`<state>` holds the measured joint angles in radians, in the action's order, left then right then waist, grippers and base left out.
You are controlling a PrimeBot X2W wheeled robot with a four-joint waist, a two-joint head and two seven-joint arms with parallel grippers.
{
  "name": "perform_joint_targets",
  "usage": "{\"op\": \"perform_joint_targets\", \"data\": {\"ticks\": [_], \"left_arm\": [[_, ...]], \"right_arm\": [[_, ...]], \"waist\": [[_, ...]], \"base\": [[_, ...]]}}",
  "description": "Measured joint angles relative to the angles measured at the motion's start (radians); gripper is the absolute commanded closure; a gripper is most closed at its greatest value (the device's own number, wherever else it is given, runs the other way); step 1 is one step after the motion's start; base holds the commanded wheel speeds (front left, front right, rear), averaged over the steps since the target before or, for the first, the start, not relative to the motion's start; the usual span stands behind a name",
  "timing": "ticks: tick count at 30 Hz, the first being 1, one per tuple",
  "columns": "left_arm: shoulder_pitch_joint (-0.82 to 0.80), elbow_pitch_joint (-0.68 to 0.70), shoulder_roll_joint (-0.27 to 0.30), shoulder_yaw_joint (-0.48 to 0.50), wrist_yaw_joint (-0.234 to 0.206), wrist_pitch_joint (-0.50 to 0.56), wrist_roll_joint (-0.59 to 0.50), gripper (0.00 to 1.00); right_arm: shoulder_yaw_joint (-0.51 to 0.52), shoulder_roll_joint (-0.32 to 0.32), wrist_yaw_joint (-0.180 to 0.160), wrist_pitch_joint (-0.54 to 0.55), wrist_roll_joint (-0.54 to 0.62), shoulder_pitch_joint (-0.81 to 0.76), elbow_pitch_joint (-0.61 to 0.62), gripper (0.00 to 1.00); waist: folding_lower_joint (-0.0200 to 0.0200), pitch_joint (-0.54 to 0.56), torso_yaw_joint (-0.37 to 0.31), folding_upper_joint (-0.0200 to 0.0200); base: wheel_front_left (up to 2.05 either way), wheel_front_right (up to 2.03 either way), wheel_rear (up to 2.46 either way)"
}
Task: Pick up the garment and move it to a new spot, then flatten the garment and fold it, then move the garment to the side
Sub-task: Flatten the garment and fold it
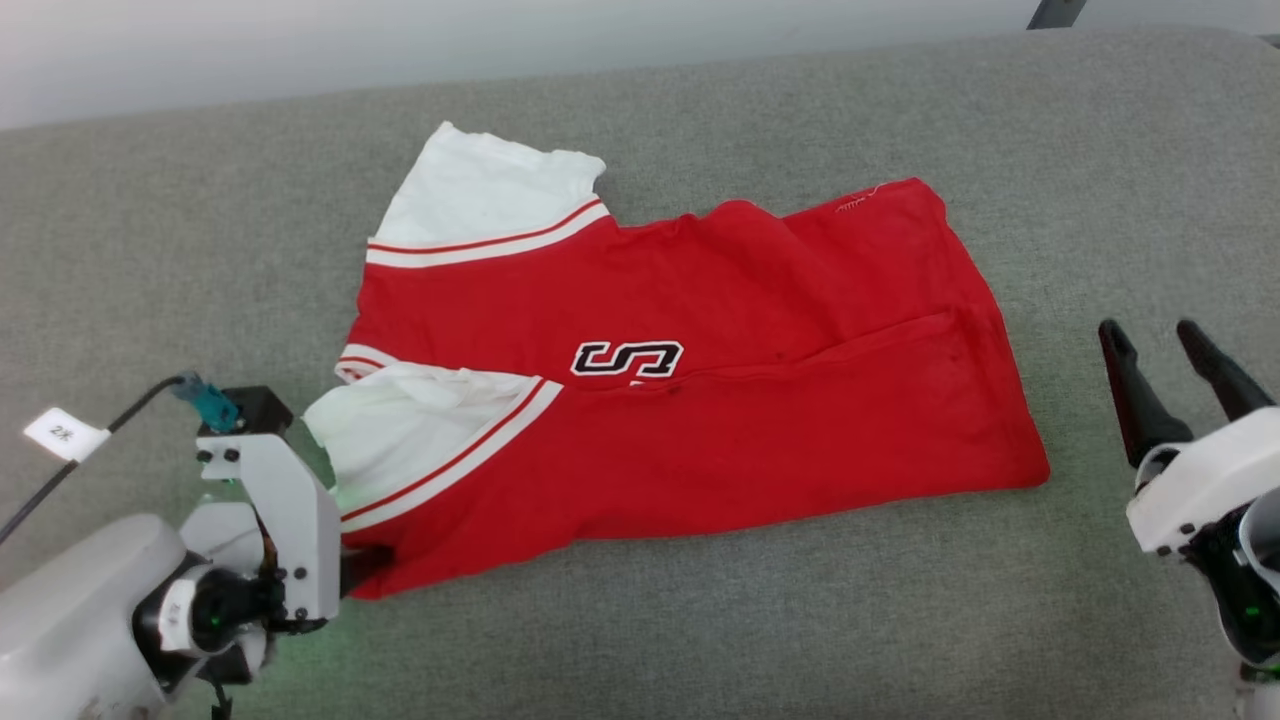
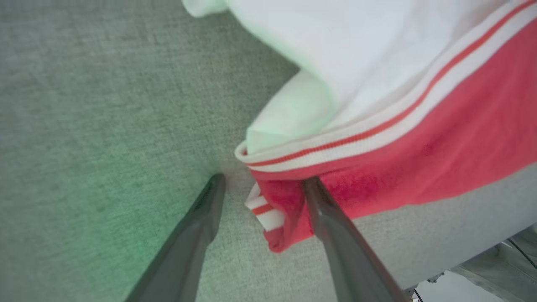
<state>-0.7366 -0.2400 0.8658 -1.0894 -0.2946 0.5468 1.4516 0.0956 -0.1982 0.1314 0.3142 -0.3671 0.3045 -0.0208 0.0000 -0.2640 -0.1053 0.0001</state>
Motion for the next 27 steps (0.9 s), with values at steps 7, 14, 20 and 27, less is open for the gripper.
{"op": "perform_joint_targets", "data": {"ticks": [7, 14, 20, 27], "left_arm": [[-0.001, -0.093, -0.030, 0.008, 0.080, -0.010, 0.011, 1.00], [-0.009, -0.138, -0.066, 0.007, 0.119, -0.019, 0.009, 1.00], [-0.016, -0.160, -0.091, 0.007, 0.137, -0.026, 0.008, 1.00], [-0.021, -0.184, -0.118, 0.010, 0.154, -0.038, 0.008, 1.00]], "right_arm": [[0.030, 0.021, 0.000, 0.146, -0.004, -0.056, 0.025, 0.00], [0.016, 0.016, 0.000, 0.322, -0.038, -0.072, -0.009, 0.00], [-0.011, 0.004, 0.000, 0.395, -0.037, -0.003, -0.129, 0.00], [-0.076, -0.020, 0.000, 0.451, -0.045, 0.099, -0.298, 1.00]], "waist": [[0.0000, -0.011, -0.004, 0.0000], [0.0000, -0.008, 0.018, 0.0000], [0.0000, -0.008, 0.043, 0.0000], [0.0000, -0.005, 0.066, 0.0000]], "base": [[0.00, 0.00, 0.00], [0.00, 0.00, 0.00], [0.00, 0.00, 0.00], [0.00, 0.00, 0.00]]}}
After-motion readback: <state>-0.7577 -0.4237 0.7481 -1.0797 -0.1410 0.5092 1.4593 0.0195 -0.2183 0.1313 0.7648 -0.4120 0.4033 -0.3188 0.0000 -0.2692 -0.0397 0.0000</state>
